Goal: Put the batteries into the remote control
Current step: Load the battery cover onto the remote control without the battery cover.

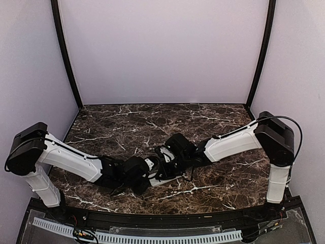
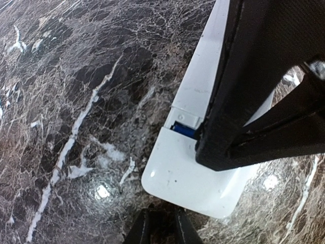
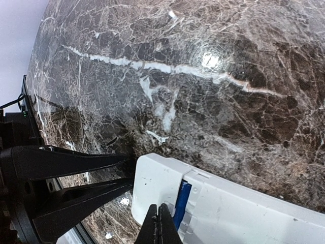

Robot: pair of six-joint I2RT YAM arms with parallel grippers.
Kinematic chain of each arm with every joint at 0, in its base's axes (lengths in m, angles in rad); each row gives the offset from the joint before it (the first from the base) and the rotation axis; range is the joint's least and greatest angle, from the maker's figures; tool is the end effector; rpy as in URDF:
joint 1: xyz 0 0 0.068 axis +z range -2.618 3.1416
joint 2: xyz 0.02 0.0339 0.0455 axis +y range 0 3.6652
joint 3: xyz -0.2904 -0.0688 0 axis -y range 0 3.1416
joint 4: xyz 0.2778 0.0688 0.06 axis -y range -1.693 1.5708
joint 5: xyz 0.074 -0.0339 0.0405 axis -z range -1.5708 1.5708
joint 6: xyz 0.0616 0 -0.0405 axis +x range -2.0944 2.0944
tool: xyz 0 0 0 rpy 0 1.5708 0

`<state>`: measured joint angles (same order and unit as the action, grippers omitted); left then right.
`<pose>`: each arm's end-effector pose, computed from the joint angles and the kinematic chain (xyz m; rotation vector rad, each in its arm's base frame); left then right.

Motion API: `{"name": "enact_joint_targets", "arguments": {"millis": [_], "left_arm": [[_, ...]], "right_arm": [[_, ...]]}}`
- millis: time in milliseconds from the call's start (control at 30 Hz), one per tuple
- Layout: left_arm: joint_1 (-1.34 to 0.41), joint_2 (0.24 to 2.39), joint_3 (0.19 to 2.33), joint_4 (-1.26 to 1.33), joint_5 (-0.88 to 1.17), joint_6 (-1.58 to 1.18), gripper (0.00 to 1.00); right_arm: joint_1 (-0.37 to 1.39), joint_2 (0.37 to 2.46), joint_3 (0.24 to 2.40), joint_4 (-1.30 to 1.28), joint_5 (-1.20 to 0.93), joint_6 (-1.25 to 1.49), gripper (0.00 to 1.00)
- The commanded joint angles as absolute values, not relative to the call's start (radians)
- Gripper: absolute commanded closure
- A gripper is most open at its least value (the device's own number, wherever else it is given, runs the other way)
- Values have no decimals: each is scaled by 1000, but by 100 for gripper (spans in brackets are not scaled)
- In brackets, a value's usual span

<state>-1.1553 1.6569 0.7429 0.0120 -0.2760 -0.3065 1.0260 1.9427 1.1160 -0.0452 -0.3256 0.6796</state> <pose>0.1545 -0.3086 0.1149 0.9006 2.2800 -0.3147 0.2127 0.3891 0.1190 -0.6311 2.6597 1.0437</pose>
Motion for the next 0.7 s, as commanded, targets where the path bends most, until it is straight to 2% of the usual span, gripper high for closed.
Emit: {"name": "enact_joint_targets", "arguments": {"millis": [0,667], "left_arm": [[-1154,1690,699,-3,-225,-302,84],[-1152,1701,707,35,-226,-277,85]], "right_arm": [[1010,1954,1065,-135,-293,703,100],[1006,1927,1109,-153,-321,697,100]]}}
